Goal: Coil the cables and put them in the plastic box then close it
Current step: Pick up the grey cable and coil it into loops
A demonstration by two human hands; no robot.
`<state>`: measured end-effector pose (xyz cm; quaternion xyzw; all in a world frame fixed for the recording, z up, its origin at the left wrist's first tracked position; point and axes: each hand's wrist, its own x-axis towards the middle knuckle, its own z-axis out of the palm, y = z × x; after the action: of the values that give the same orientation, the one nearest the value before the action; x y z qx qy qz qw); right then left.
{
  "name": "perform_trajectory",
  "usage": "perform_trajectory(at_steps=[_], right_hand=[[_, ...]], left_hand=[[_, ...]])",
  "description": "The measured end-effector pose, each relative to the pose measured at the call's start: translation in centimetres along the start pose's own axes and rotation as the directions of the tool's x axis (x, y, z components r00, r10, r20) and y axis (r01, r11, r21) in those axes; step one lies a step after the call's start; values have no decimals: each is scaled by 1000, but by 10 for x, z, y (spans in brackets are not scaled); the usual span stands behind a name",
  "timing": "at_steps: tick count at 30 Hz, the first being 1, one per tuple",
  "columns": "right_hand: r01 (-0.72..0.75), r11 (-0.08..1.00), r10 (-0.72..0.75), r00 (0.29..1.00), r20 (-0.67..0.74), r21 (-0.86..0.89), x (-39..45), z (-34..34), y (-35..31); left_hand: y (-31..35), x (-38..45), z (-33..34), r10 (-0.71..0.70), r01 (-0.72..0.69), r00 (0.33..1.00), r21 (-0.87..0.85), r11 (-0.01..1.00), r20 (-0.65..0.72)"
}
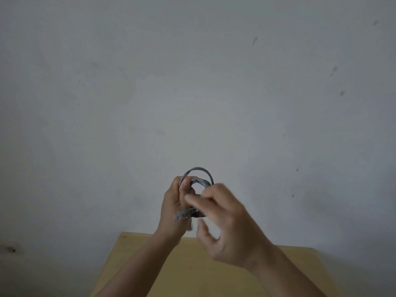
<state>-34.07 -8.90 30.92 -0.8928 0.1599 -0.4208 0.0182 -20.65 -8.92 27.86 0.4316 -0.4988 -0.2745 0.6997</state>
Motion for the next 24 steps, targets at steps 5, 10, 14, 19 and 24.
perform_trajectory(at_steps=[5,10,14,19,24], right_hand=[[5,995,4,996,90,-102,-2,9,-6],[-120,968,134,990,-49,222,10,2,-14],[-282,752,480,853,-203,596,24,-26,3],[-358,416,733,676,-76,836,21,-40,45],[-456,552,548,830,109,698,5,-30,52]], left_hand=[[-3,1,-5,-40,38,999,65,997,32],[-15,-4,-12,-59,41,994,194,980,89],[-23,-13,-20,-134,120,984,114,986,116],[-13,-19,-27,-72,70,972,15,997,224],[3,-5,-28,-80,96,989,-131,987,122]])
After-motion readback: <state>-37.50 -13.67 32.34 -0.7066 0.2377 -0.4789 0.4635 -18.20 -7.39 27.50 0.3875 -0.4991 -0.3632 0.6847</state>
